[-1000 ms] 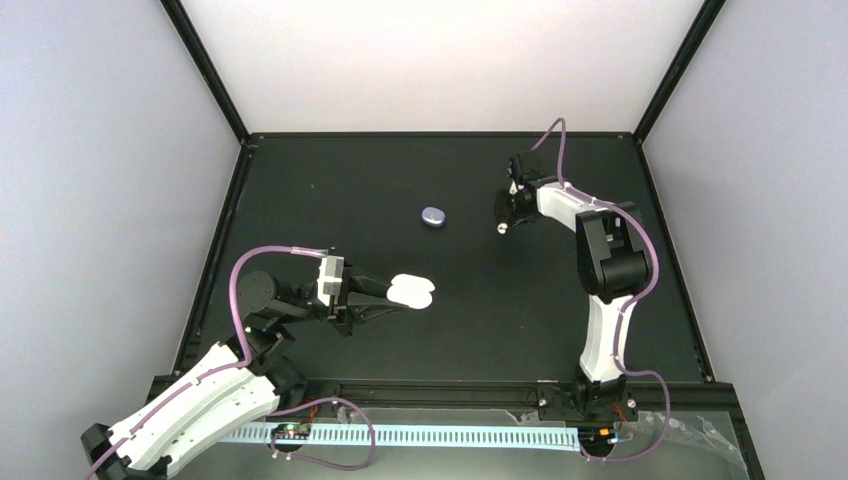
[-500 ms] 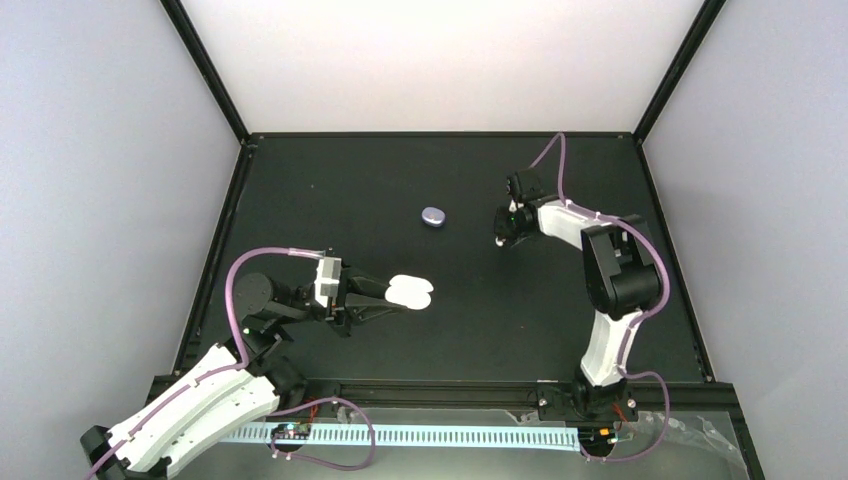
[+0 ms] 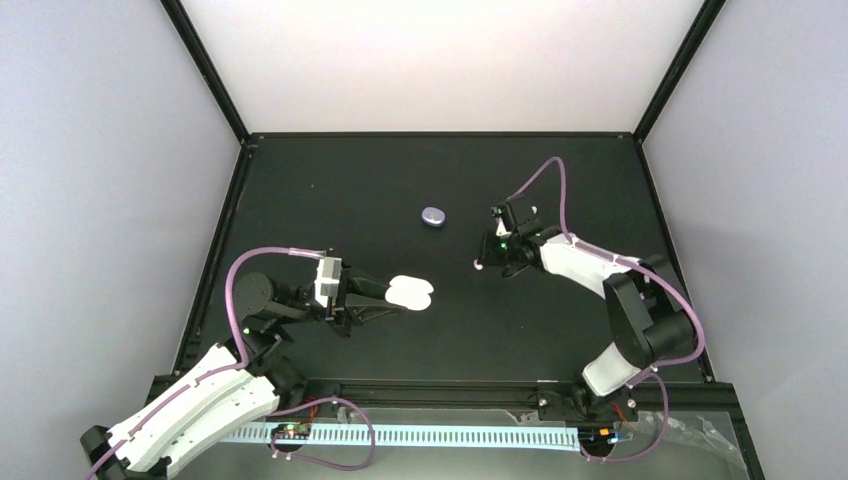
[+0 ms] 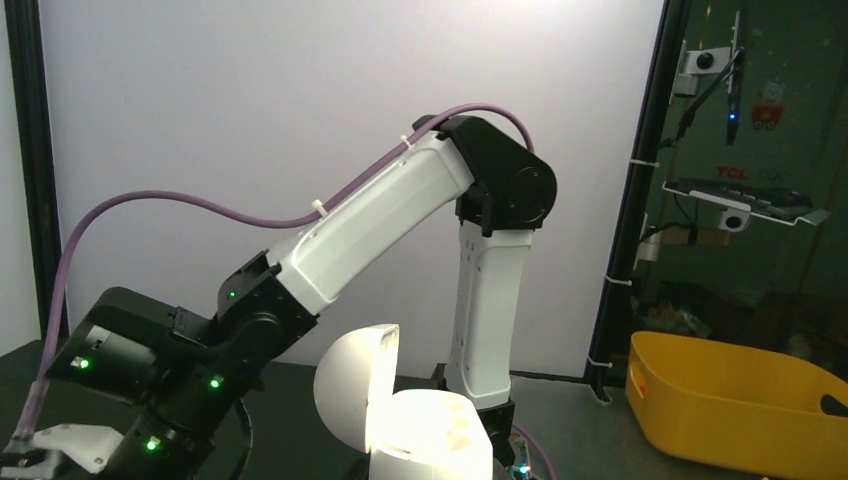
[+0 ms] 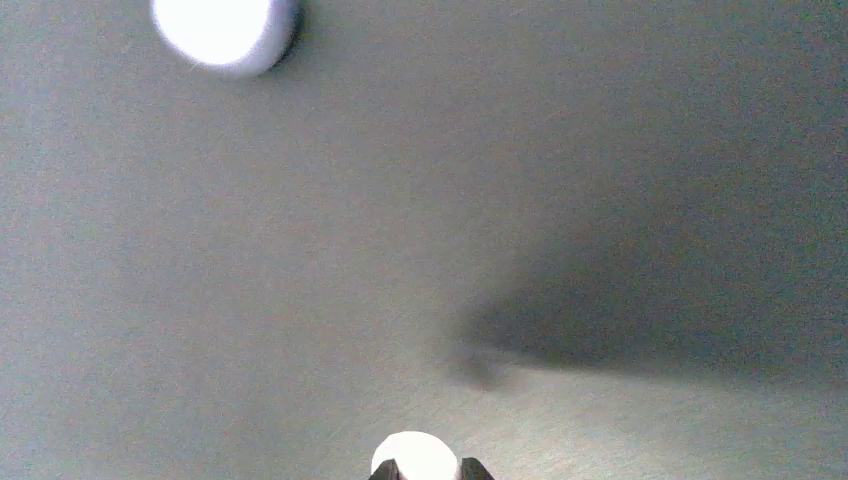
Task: Insert the wireless bluetooth earbuds into the charging case
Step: Pick up the earbud from the center of the board, then place the earbud at the center of the board.
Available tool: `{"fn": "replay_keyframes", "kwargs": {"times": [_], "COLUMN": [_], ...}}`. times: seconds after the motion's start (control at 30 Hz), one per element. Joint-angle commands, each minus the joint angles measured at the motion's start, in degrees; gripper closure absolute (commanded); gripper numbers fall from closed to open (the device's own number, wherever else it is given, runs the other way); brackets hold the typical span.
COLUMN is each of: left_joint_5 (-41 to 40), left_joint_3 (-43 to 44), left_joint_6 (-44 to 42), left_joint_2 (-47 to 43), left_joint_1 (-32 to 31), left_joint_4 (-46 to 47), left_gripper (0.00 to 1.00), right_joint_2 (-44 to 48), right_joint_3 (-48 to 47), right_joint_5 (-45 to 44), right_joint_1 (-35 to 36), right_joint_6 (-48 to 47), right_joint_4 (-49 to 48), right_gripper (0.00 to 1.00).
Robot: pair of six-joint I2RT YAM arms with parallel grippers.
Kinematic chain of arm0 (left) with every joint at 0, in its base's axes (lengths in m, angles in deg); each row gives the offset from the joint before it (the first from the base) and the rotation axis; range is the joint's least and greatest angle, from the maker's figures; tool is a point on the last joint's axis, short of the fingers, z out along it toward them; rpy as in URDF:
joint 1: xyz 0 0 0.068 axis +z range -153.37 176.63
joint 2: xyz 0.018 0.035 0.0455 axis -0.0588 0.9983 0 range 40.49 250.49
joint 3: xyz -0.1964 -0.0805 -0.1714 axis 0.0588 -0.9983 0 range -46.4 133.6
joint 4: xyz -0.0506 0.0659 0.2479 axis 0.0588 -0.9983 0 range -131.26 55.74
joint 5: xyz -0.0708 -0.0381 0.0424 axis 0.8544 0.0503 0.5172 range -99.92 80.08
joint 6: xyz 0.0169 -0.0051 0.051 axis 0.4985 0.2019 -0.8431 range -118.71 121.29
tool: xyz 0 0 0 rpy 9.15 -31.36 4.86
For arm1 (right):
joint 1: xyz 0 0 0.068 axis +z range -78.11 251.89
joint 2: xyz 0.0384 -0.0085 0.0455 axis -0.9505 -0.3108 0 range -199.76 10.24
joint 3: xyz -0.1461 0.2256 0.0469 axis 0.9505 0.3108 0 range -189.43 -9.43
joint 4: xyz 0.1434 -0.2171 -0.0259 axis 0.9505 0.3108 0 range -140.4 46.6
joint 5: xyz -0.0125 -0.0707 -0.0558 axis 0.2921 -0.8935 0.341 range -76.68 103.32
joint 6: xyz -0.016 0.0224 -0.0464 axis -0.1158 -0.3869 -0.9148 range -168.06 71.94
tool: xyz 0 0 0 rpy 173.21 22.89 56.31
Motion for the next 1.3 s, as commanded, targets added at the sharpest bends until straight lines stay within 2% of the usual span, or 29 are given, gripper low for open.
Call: {"fn": "replay_keyframes", "kwargs": {"times": [0.0,0.1,0.23,0.37,0.57,0.67,0.87,1.0,1.13,1.27], "left_joint_5": [0.1,-0.3,-0.5,-0.7,-1.0,-1.1,-1.4,-1.5,-1.7,-2.0], "left_joint_3": [-0.2,-0.2,-0.2,-0.1,-0.1,-0.2,-0.2,-0.2,-0.3,-0.1], "left_joint_6": [-0.1,-0.2,-0.3,-0.3,0.0,-0.1,-0.2,-0.2,-0.5,-1.0], "left_joint_2": [-0.9,-0.7,-0.4,-0.3,-0.1,-0.3,0.4,0.5,0.4,0.5], "left_joint_1": [-0.3,-0.4,-0.4,-0.4,-0.4,-0.4,-0.4,-0.4,-0.4,-0.5], "left_joint_4": [0.0,-0.1,-0.1,-0.3,0.0,-0.3,-0.3,-0.3,-0.9,-1.1], "left_gripper": [0.98,0.99,0.99,0.98,0.98,0.98,0.98,0.98,0.98,0.98], "right_joint_2": [2.5,6.0,15.4,21.1,22.4,22.3,18.5,16.3,18.9,16.8], "right_joint_3": [3.0,8.3,17.7,19.3,23.6,24.9,24.9,23.6,21.0,17.1], "right_joint_5": [4.0,1.8,-4.7,-10.5,-15.2,-16.7,-16.1,-14.5,-15.2,-10.4], "right_joint_1": [4.7,6.2,6.4,8.6,10.2,10.7,11.9,12.9,13.2,12.5], "right_joint_6": [-0.2,7.0,21.9,30.0,40.3,42.5,44.3,43.1,36.0,21.5], "right_joint_4": [-2.0,-5.8,-14.7,-15.6,-17.9,-18.8,-19.8,-19.6,-15.4,-13.2], "right_gripper": [0.86,0.87,0.87,0.85,0.85,0.84,0.82,0.76,0.68,0.69]}}
